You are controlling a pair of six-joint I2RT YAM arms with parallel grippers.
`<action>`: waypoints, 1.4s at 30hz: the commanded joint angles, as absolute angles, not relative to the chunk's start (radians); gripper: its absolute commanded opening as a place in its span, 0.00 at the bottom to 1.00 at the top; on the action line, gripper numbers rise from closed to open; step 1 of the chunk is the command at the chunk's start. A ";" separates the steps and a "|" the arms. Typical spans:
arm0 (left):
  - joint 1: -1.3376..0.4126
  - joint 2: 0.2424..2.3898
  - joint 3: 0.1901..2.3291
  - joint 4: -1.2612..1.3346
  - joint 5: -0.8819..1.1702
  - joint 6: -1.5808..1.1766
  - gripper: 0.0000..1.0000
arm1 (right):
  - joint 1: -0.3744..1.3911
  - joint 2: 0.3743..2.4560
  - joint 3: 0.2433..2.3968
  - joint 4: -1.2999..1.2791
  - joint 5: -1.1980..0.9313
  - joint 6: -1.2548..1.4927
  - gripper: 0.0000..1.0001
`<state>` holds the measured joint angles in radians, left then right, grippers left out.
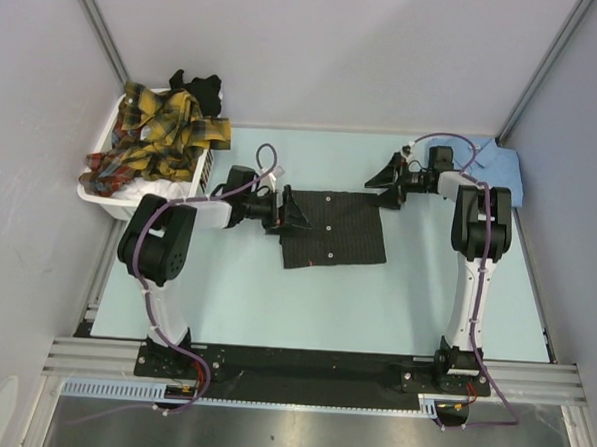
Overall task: Fold and stack the long sleeve shirts
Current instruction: Fold the shirt
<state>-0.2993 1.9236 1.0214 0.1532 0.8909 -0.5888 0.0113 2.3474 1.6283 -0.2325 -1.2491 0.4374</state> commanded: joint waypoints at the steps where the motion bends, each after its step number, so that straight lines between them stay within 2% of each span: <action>1: -0.397 1.827 1.139 0.112 0.960 -0.500 0.99 | 0.043 2.290 1.692 -0.347 -1.296 0.410 1.00; 3: -0.411 1.870 1.199 0.136 0.940 -0.537 0.99 | 0.072 2.240 1.594 -0.223 -1.318 0.536 1.00; 5: -0.410 1.922 1.229 0.198 0.894 -0.574 0.99 | 0.106 2.223 1.524 0.056 -1.327 0.737 1.00; 7: -0.390 2.018 1.296 0.244 0.838 -0.626 0.99 | 0.123 2.253 1.500 0.188 -1.316 0.799 1.00; 11: -0.350 2.161 1.403 0.258 0.782 -0.658 1.00 | 0.129 2.393 1.606 0.173 -1.273 0.744 1.00; 13: -0.324 2.222 1.459 0.163 0.770 -0.575 0.99 | 0.115 2.488 1.719 0.039 -1.232 0.652 1.00; 14: -0.313 2.230 1.459 0.161 0.775 -0.566 0.99 | 0.103 2.520 1.767 -0.050 -1.209 0.517 1.00; 15: -0.296 2.217 1.450 0.152 0.775 -0.554 1.00 | 0.097 2.570 1.867 -0.195 -1.171 0.465 1.00; 18: -0.295 2.142 1.437 0.100 0.779 -0.457 0.99 | 0.094 2.647 1.991 -0.378 -1.105 0.336 0.99; 21: -0.295 1.981 1.385 0.072 0.775 -0.401 0.99 | 0.123 2.667 2.066 -0.421 -1.077 0.272 0.98; 22: -0.295 1.888 1.373 0.052 0.764 -0.379 1.00 | 0.138 2.675 2.151 -0.460 -1.072 0.234 0.98; 26: -0.293 1.650 1.347 -0.147 0.614 -0.166 0.99 | 0.204 2.645 2.351 -0.754 -1.028 -0.024 0.95; 28: -0.293 1.550 1.332 -0.187 0.467 -0.060 0.99 | 0.231 2.518 2.329 -0.778 -1.002 -0.102 0.93; 29: -0.290 1.457 1.304 -0.193 0.404 -0.049 0.99 | 0.245 2.466 2.251 -0.776 -0.982 -0.126 0.93; 30: -0.287 1.418 1.290 -0.192 0.270 -0.049 0.99 | 0.256 2.401 2.200 -0.756 -0.929 -0.147 0.93; 33: -0.275 1.313 1.264 -0.218 0.051 -0.063 1.00 | 0.320 2.191 1.979 -0.700 -0.784 -0.225 0.91; 36: -0.230 1.264 1.285 -0.314 0.044 -0.038 1.00 | 0.432 2.059 1.801 -0.684 -0.646 -0.311 0.84; 38: -0.172 1.244 1.279 -0.363 0.135 -0.054 0.99 | 0.521 2.011 1.741 -0.670 -0.591 -0.337 0.77; 42: -0.100 1.230 1.275 -0.437 0.219 -0.109 0.99 | 0.656 2.006 1.651 -0.657 -0.447 -0.348 0.79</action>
